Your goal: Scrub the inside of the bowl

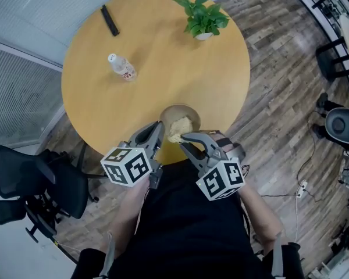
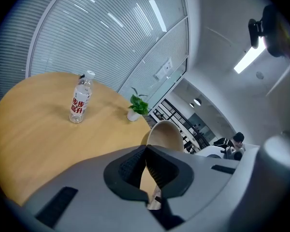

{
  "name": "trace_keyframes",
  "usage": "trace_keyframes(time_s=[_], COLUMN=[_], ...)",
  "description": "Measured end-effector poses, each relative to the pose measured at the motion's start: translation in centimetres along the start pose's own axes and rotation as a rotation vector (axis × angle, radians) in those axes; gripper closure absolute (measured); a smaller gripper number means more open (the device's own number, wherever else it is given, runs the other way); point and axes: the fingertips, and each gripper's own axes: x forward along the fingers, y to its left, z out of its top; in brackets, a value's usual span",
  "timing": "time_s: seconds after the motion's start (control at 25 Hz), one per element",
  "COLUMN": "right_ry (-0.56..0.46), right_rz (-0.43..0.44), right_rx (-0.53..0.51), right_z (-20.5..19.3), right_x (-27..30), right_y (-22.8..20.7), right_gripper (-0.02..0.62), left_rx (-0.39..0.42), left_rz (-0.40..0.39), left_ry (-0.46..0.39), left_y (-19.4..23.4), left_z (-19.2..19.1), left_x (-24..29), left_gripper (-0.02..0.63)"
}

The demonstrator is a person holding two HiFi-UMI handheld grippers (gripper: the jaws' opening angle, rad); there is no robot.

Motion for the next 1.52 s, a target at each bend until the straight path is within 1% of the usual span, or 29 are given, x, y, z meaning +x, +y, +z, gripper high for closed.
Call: trace_keyframes(time_s=[0.12,0.24,0.36,0.44,0.48,0.56,0.64,0.76,0.92,1.0,1.2,1.32,1.4,1.44,1.52], right_ry=[0.066,0.136,0.203,0.249,0.264,0.284,0.299,0.299,0.326,0.319,0.304,0.305,0.316,0.314,0.301], right_rz=[0.027,0.056,0.09,0.112,0.121,0.129,0.114,0.085,0.143,0.157,0.17,0.182,0.186,0.18,0.152], right_rx=[-0.094,-0.215,-0.364,-0.471,-0.506,-0.56,-0.623,-0.762,-0.992,-1.066,-1.147,-1.164,-1.123,-1.072,-0.918], right_z=[-1.0,-2.1,-3.1,-3.6,-3.8,-4.1,-4.2,-3.9,-5.1,-5.0,-4.4,-4.4,-4.6,-4.7,-4.3], right_x=[0.0,-0.3,-0.6,-0.8,-0.9,-0.9,-0.9,-0.7,-0.7,-0.8,-0.9,-0.6,-0.3,-0.2,0.2], right_y=[0.3,0.3,0.4,0.5,0.5,0.2,-0.3,-0.8,-0.5,-0.7,-1.4,-1.0,-1.0,-1.0,-1.3], right_gripper=[0.543,0.545,0.545,0.545,0.545,0.545,0.545,0.545,0.545,0.545,0.545,0.545,0.545,0.545,0.545], left_rx=[0.013,0.034,0.061,0.097,0.116,0.15,0.177,0.212,0.263,0.291,0.354,0.376,0.362,0.347,0.307], left_rz=[0.01,0.02,0.028,0.036,0.041,0.053,0.063,0.075,0.08,0.079,0.072,0.075,0.08,0.082,0.082], left_ry=[0.007,0.021,0.042,0.06,0.068,0.082,0.095,0.122,0.169,0.193,0.246,0.265,0.251,0.237,0.2], left_y=[0.2,0.1,0.1,-0.1,-0.1,-0.2,-0.2,-0.1,0.1,0.0,-0.4,-0.5,-0.3,-0.1,0.3], left_z=[-0.3,-0.9,-1.3,-1.5,-1.7,-1.8,-2.0,-2.2,-2.5,-2.7,-3.3,-3.6,-3.4,-3.2,-2.6], left_x=[0.1,0.2,0.3,0.2,0.2,0.2,0.3,0.4,0.8,0.8,1.0,0.9,0.9,0.8,0.7], left_gripper=[0.591,0.591,0.591,0.591,0.591,0.591,0.591,0.591,0.591,0.591,0.591,0.591,0.591,0.591,0.591])
